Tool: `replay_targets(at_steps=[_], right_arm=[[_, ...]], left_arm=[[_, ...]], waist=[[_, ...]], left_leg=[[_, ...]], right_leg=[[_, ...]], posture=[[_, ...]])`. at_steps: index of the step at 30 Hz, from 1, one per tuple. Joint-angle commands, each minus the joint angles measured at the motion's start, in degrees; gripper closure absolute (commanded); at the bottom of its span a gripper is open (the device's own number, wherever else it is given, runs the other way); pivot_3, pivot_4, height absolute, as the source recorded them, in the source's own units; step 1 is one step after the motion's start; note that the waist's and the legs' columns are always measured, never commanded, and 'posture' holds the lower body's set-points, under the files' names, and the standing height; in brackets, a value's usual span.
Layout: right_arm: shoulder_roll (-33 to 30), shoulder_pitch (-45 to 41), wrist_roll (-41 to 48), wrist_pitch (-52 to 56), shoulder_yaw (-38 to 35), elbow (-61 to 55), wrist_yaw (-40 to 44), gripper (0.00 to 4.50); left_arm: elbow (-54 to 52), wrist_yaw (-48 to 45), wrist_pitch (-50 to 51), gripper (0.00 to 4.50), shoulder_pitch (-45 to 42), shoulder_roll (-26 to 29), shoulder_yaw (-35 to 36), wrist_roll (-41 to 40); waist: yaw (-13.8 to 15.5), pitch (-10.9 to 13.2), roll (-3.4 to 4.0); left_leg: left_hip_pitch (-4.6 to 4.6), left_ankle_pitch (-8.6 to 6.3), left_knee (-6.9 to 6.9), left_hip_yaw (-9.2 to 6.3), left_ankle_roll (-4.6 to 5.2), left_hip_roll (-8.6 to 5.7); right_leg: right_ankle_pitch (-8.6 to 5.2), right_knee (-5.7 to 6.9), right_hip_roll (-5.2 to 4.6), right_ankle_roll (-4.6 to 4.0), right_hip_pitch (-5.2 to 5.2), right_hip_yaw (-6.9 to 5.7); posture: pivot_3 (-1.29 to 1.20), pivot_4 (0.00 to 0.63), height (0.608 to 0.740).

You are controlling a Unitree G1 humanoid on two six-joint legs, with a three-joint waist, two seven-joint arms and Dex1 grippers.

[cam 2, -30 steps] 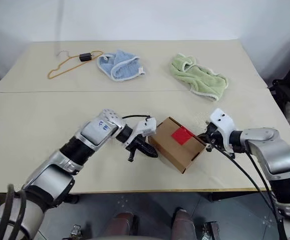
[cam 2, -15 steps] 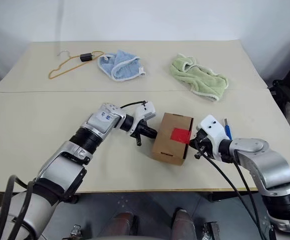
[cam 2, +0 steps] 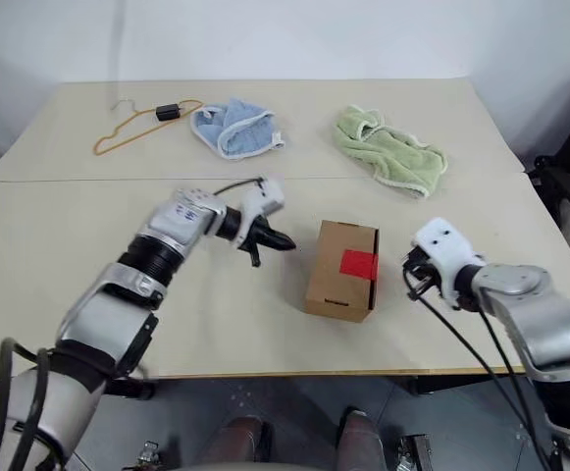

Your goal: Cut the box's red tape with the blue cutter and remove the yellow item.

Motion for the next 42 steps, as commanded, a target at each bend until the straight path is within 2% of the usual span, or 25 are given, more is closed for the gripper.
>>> replay_targets(at_steps=[1, 8, 10, 13, 17, 21, 30, 42], right_arm=[[2.4, -2.7, 3.5, 5.3, -4.3, -4.7, -1.5, 3.91], [9.7, -7.0, 7.1, 16.7, -6.5, -10.1, -6.7, 1.62], [12.3, -7.8, 7.8, 20.6, -7.2, -12.1, -8.8, 0.83], [15.7, -8.8, 8.2, 25.3, -8.1, -14.3, -11.1, 0.01], [18.8, -9.2, 7.8, 28.7, -8.4, -15.5, -13.3, 0.01], [18.5, -8.2, 7.3, 29.2, -7.8, -15.4, -14.3, 0.01], [19.8, -14.6, 8.9, 33.1, -11.3, -15.9, -13.7, 0.01], [20.5, -9.1, 10.5, 32.6, -8.7, -17.1, -13.1, 0.01]], left_arm=[[-1.8, -2.5, -1.3, 4.50, -2.4, -2.5, 2.9, -2.8], [-7.5, -5.2, 1.0, 4.50, 0.1, -6.1, 1.5, -2.8], [-9.4, -6.0, 2.1, 4.50, 1.5, -6.1, 0.9, -2.8], [-11.4, -6.6, 3.0, 4.50, 2.9, -6.2, 0.1, -2.7], [-11.3, -6.1, 3.0, 4.50, 3.7, -6.5, -0.8, -1.9], [-10.7, -6.3, 1.6, 4.50, 5.1, -6.3, -2.9, 0.0], [-9.5, -5.6, 0.9, 4.50, 5.1, -6.6, -3.0, 0.7], [-8.9, -4.4, 1.0, 4.50, 4.8, -6.9, -2.6, 0.7]], waist=[[0.0, 0.0, 0.00], [-0.1, 0.0, 0.00], [-0.3, 0.0, 0.03], [-0.2, 0.0, 0.03], [-0.1, 0.0, 0.03], [-0.2, 0.0, 0.04], [-0.1, 0.0, 0.05], [-0.1, 0.0, 0.06]], left_leg=[[0.00, 0.00, 0.00, 0.00, 0.00, 0.00], [-0.01, 0.00, 0.01, 0.00, 0.00, 0.01], [0.01, 0.00, 0.00, 0.01, 0.00, 0.01], [0.02, 0.00, 0.01, 0.01, 0.00, 0.01], [0.02, 0.00, 0.08, 0.01, 0.00, -0.01], [0.04, 0.00, 0.09, 0.02, 0.01, -0.01], [0.08, 0.00, 0.10, 0.03, 0.01, -0.01], [0.12, -0.02, 0.15, 0.04, 0.03, -0.01]], right_leg=[[0.00, 0.00, 0.00, 0.00, 0.01, 0.00], [0.00, 0.02, 0.00, 0.00, -0.01, 0.00], [0.00, 0.05, 0.00, 0.00, -0.02, 0.03], [0.00, 0.13, 0.01, -0.01, -0.05, 0.04], [0.00, 0.22, 0.00, -0.01, -0.06, 0.09], [0.00, 0.24, 0.00, -0.01, -0.05, 0.10], [-0.01, 0.29, 0.00, -0.02, -0.04, 0.13], [-0.01, 0.34, 0.00, -0.02, -0.01, 0.16]], posture=[[0.00, 0.150, 0.740], [0.00, 0.150, 0.740], [0.00, 0.150, 0.740], [0.00, 0.150, 0.740], [0.00, 0.150, 0.740], [0.00, 0.150, 0.740], [0.00, 0.150, 0.740], [0.00, 0.150, 0.740]])
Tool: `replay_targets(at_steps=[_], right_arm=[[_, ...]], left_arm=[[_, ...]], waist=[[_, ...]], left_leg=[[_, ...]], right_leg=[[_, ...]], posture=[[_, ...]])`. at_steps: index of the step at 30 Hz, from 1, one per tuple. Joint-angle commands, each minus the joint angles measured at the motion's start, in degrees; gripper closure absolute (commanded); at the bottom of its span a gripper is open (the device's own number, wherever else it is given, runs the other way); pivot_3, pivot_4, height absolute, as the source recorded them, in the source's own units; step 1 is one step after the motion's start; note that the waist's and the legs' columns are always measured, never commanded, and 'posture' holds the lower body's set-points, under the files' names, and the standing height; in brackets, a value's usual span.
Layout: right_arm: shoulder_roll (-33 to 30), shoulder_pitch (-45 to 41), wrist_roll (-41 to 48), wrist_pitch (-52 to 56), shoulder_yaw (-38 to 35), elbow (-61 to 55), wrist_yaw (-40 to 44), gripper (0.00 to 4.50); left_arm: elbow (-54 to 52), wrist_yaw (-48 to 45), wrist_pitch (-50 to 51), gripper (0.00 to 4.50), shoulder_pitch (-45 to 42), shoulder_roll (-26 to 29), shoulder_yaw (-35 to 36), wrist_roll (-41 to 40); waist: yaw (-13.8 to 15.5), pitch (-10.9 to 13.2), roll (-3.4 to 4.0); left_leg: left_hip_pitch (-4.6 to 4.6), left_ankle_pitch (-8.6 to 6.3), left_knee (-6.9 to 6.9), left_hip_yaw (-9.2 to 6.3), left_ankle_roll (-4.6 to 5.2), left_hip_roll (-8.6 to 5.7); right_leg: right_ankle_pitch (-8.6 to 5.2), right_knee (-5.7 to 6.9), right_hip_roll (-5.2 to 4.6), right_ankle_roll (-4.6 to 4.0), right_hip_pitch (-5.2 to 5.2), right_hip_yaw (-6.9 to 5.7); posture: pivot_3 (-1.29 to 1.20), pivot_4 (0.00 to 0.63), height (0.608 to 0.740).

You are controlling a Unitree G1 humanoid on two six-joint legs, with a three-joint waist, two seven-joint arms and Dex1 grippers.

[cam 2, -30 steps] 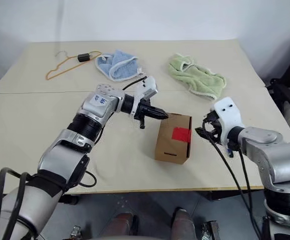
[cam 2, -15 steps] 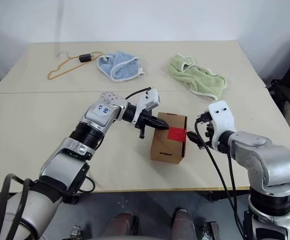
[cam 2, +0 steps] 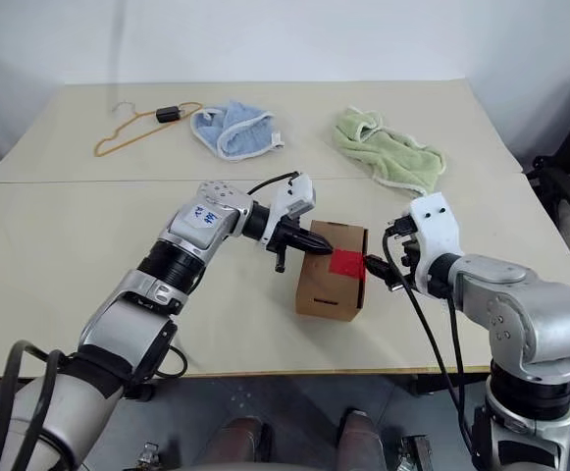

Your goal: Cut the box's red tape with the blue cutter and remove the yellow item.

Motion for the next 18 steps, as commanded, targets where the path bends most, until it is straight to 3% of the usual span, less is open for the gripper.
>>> replay_targets(at_steps=[1, 9, 18], right_arm=[[0.3, 0.7, 1.1, -0.6, -0.1, -2.7, 0.4, 0.01], [-0.9, -0.1, 1.3, -0.4, -1.2, -2.6, 0.8, 0.01], [-5.1, 6.5, 1.1, -3.3, 3.1, -3.3, 1.8, 0.01]], left_arm=[[1.4, 0.7, 0.5, 4.50, 0.5, -0.3, -1.0, 1.3], [1.5, 1.1, 0.6, 4.50, 0.5, -0.3, -0.9, 1.3], [1.3, 1.4, 0.7, 4.50, 0.8, -0.5, -0.7, 1.2]], waist=[[0.0, 0.0, 0.00], [0.0, 0.0, 0.00], [0.1, 0.0, -0.03]], left_leg=[[0.00, 0.00, 0.01, 0.00, 0.00, 0.00], [0.01, 0.00, 0.03, 0.01, 0.01, 0.00], [0.06, -0.02, 0.04, 0.01, 0.03, 0.00]], right_leg=[[0.00, 0.00, 0.00, 0.00, 0.00, 0.00], [0.00, 0.03, 0.00, 0.00, 0.00, 0.03], [0.00, 0.01, 0.00, 0.00, 0.06, 0.03]], posture=[[0.00, 0.150, 0.740], [0.00, 0.150, 0.740], [0.00, 0.150, 0.740]])
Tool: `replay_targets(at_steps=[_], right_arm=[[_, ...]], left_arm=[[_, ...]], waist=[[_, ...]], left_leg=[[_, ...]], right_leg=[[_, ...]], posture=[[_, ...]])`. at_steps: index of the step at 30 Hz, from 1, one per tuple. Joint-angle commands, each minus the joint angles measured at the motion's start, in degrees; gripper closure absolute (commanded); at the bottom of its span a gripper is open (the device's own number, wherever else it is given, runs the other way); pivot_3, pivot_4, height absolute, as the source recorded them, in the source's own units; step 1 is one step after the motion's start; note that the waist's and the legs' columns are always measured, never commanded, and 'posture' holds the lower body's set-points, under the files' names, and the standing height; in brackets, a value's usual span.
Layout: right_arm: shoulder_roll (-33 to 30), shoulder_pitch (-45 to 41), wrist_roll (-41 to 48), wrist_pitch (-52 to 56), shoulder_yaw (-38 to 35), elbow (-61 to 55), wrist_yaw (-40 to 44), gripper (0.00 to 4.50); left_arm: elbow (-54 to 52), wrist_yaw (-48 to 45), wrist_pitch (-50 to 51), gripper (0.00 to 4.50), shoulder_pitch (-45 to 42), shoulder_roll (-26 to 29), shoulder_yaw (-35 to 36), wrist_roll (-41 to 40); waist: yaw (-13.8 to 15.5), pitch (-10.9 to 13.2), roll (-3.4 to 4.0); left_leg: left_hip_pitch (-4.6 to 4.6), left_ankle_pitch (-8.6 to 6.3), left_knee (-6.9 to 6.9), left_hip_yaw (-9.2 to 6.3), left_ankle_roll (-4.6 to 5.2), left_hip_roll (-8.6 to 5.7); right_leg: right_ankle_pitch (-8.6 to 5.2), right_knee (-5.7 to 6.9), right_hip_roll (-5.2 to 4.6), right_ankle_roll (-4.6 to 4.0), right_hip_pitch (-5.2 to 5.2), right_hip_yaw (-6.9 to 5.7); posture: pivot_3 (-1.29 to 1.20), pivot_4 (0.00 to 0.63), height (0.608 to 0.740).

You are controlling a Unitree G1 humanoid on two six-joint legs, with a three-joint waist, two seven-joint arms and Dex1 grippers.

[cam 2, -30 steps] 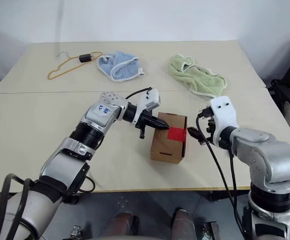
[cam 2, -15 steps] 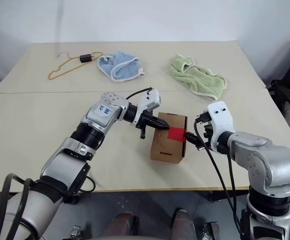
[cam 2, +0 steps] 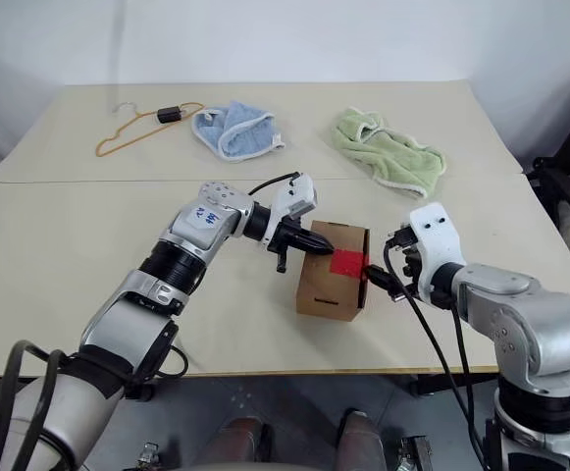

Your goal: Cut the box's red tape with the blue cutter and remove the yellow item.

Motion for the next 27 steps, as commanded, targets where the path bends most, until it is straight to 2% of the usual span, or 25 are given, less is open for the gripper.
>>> replay_targets(at_steps=[1, 10, 21, 23, 27], right_arm=[[-2.5, 3.7, 0.1, -1.0, 2.2, -1.0, 0.5, 0.01], [-9.8, 11.0, -2.3, -8.4, 4.3, 3.2, 1.7, 0.01], [-15.4, 14.2, 0.1, -13.1, 4.5, 1.9, 7.9, 0.01], [-15.7, 13.9, 1.1, -12.7, 2.3, 1.0, 8.5, 0.01], [-12.5, 7.6, 3.9, -9.3, -2.6, 2.0, 7.5, 0.01]], left_arm=[[0.8, 1.0, 0.7, 4.50, 0.9, -0.1, -0.8, 1.2], [-1.3, 1.7, 2.6, 4.50, 2.2, 0.6, -0.3, 0.8], [-3.1, 3.3, 5.1, 4.50, 3.2, 0.9, 0.8, 0.5], [-3.2, 3.4, 5.4, 4.50, 3.3, 1.0, 0.8, 0.4], [-3.5, 3.6, 5.9, 4.50, 3.4, 1.1, 1.0, 0.3]], waist=[[0.1, 0.0, -0.03], [-0.1, -0.1, -0.16], [0.0, -0.1, -0.18], [-0.1, -0.1, -0.18], [-0.1, -0.1, -0.18]], left_leg=[[0.01, 0.00, 0.00, -0.01, 0.00, 0.00], [0.01, -0.02, 0.00, 0.05, 0.03, 0.00], [0.05, -0.02, 0.01, 0.07, 0.03, 0.02], [0.04, -0.02, 0.01, 0.07, 0.03, 0.02], [0.04, -0.01, 0.07, 0.08, 0.02, 0.02]], right_leg=[[0.00, 0.00, 0.00, 0.00, 0.02, -0.01], [0.00, -0.02, 0.00, 0.00, 0.02, 0.05], [0.00, -0.02, 0.00, 0.00, 0.03, 0.07], [0.00, -0.03, 0.00, 0.00, 0.03, 0.07], [0.00, -0.02, 0.00, -0.01, 0.03, 0.09]], posture=[[0.00, 0.150, 0.740], [0.00, 0.150, 0.740], [0.00, 0.150, 0.740], [0.00, 0.150, 0.740], [0.00, 0.150, 0.740]])
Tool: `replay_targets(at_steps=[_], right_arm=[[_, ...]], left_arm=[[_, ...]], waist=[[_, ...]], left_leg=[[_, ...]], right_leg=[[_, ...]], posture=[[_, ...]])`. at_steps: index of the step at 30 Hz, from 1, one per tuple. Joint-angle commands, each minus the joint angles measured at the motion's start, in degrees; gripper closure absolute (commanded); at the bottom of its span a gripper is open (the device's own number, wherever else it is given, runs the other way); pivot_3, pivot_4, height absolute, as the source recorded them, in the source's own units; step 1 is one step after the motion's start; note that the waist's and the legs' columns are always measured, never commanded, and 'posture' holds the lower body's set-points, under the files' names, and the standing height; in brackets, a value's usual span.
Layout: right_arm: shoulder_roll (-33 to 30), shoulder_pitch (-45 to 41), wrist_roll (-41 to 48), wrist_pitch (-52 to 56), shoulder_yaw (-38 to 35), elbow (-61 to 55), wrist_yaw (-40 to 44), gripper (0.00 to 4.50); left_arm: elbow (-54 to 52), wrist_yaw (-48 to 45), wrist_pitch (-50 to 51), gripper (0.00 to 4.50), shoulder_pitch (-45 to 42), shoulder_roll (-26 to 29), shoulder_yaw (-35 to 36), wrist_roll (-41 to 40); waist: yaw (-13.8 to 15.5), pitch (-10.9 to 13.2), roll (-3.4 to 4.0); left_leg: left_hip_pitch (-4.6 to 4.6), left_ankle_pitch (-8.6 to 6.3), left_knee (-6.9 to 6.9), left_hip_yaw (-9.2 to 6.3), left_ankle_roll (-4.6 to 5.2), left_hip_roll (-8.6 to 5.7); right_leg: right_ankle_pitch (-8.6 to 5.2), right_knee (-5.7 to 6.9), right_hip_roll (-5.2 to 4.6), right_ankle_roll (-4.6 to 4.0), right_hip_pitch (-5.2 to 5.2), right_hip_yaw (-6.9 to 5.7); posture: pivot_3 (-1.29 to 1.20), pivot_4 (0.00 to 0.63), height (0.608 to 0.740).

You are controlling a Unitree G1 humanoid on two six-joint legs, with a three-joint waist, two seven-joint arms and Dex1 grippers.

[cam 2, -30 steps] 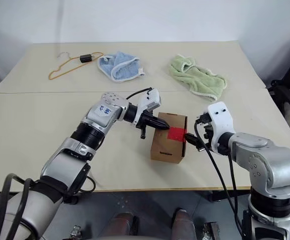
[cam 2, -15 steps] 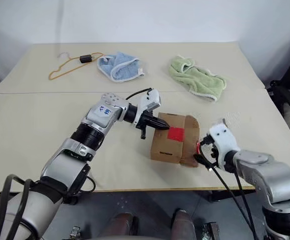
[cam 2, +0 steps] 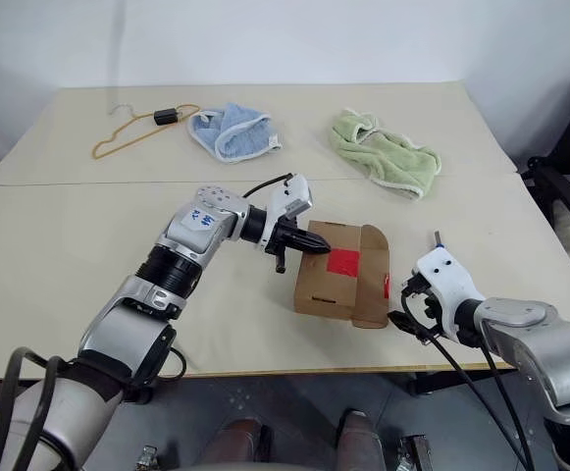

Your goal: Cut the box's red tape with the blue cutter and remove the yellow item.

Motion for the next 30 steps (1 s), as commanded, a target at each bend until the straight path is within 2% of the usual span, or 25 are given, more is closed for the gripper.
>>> replay_targets(at_steps=[1, 4, 8, 11, 14, 22, 30], right_arm=[[2.3, -5.9, 2.9, 2.5, -5.6, -1.0, -0.7, 0.01], [4.5, -8.3, 5.1, 4.7, -4.7, -2.0, -0.5, 0.01], [-0.8, -2.2, 5.3, 3.5, 0.7, -5.2, 1.7, 0.01], [-5.3, 2.1, 5.2, 1.6, 1.1, -6.7, 3.7, 0.01], [-6.9, 3.2, 5.3, 0.1, 0.3, -6.1, 4.4, 0.01], [2.3, -6.6, 7.2, -0.3, -5.5, 8.2, 2.0, 0.01], [7.9, -14.4, 10.1, 1.7, -5.9, 25.2, 4.6, 0.01]], left_arm=[[0.0, 1.3, 1.2, 4.50, 1.4, 0.6, -0.9, 0.9], [-0.6, 1.2, 1.7, 4.50, 1.7, 0.6, -1.0, 0.8], [-0.6, 1.3, 1.9, 4.50, 1.7, 0.3, -1.3, 0.7], [-1.3, 1.1, 2.3, 4.50, 1.9, 0.6, -1.5, 0.6], [-1.4, 1.2, 2.5, 4.50, 1.9, 0.7, -1.6, 0.6], [-3.6, 0.7, 4.3, 4.50, 3.1, 1.9, -2.0, 0.2], [-6.4, 0.0, 5.9, 4.50, 4.1, 2.9, -2.9, -0.1]], waist=[[0.0, 0.0, 0.00], [0.0, 0.0, 0.00], [0.3, 0.0, 0.00], [0.2, 0.0, 0.00], [0.2, 0.0, -0.02], [0.0, 0.0, -0.03], [-0.1, 0.0, -0.02]], left_leg=[[0.01, 0.00, 0.01, 0.00, -0.01, 0.00], [0.01, 0.01, 0.00, -0.03, -0.02, 0.03], [-0.07, -0.03, -0.04, -0.05, 0.03, -0.01], [-0.08, -0.12, 0.01, 0.06, 0.14, -0.07], [-0.05, -0.13, 0.02, 0.07, 0.14, -0.04], [0.01, -0.10, 0.02, 0.07, 0.10, 0.01], [-0.01, -0.09, -0.01, 0.08, 0.08, 0.01]], right_leg=[[0.01, 0.01, 0.00, -0.01, 0.00, 0.00], [0.02, 0.02, 0.01, -0.03, 0.00, -0.01], [0.02, -0.05, 0.00, -0.03, -0.03, -0.04], [0.03, -0.10, -0.04, 0.00, -0.02, 0.03], [0.04, -0.10, -0.03, 0.00, -0.01, 0.04], [0.04, -0.07, -0.01, 0.02, 0.00, 0.05], [0.04, -0.08, 0.00, 0.02, -0.03, 0.04]], posture=[[0.00, 0.150, 0.740], [0.00, 0.150, 0.740], [0.00, 0.150, 0.740], [0.00, 0.150, 0.740], [0.00, 0.150, 0.740], [0.00, 0.150, 0.740], [0.00, 0.150, 0.740]])
